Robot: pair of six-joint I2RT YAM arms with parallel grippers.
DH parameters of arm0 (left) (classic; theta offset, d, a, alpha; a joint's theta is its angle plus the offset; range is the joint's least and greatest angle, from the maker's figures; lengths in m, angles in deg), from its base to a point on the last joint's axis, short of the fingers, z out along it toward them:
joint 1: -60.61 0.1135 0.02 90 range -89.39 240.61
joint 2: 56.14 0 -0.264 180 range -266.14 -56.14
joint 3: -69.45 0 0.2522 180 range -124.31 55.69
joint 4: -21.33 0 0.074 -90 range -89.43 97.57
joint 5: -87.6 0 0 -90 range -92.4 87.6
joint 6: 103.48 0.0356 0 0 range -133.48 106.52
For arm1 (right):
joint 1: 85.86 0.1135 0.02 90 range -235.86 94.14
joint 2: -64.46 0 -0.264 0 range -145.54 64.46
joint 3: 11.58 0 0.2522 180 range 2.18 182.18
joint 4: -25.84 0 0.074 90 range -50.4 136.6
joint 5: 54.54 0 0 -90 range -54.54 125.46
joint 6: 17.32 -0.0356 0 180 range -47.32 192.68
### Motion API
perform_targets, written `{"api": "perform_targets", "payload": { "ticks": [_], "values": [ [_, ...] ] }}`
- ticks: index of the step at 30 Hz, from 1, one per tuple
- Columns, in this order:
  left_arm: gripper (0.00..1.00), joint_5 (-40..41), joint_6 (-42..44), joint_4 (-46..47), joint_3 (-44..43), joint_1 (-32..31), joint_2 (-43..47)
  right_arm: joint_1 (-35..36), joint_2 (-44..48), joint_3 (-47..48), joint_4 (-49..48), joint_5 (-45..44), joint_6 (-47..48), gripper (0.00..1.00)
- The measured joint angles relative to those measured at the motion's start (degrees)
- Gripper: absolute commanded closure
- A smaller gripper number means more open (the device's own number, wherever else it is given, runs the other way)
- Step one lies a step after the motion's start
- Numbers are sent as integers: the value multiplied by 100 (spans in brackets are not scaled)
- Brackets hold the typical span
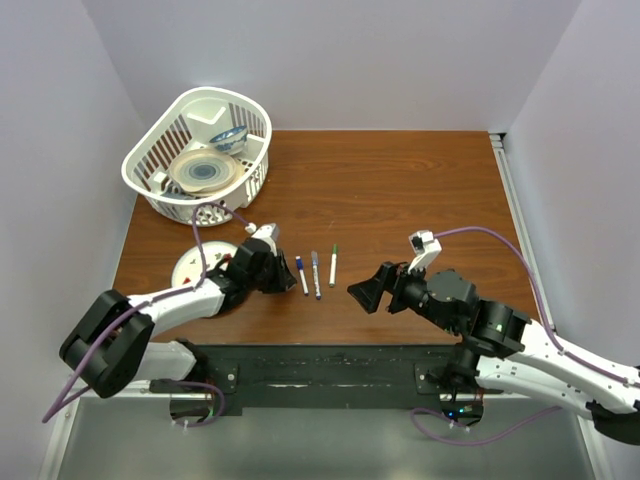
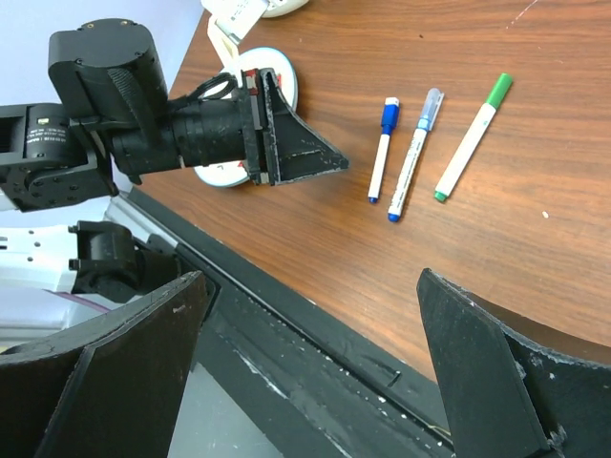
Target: Insert the pens into the pen caps
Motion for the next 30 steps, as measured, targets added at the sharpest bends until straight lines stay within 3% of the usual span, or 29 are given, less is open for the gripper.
{"api": "perform_targets", "payload": {
  "ticks": [6, 10, 13, 22, 30],
  "values": [
    [51, 13, 142, -203, -63, 0, 575, 0, -2, 55, 155, 59, 122, 1],
    [23, -107, 538, -365, -343, 0, 1646, 0, -48, 208, 448, 50, 328, 1],
    [12, -348, 909, -367, -498, 0, 2601, 0, -52, 345, 684, -44, 382, 1],
    [10, -748, 1456, -750, -472, 0, 4634, 0, -267, 518, 772, -442, 319, 1],
    [9, -691, 1633, -960, -352, 0, 5480, 0, -1257, 638, 466, -509, 293, 1]
  ]
}}
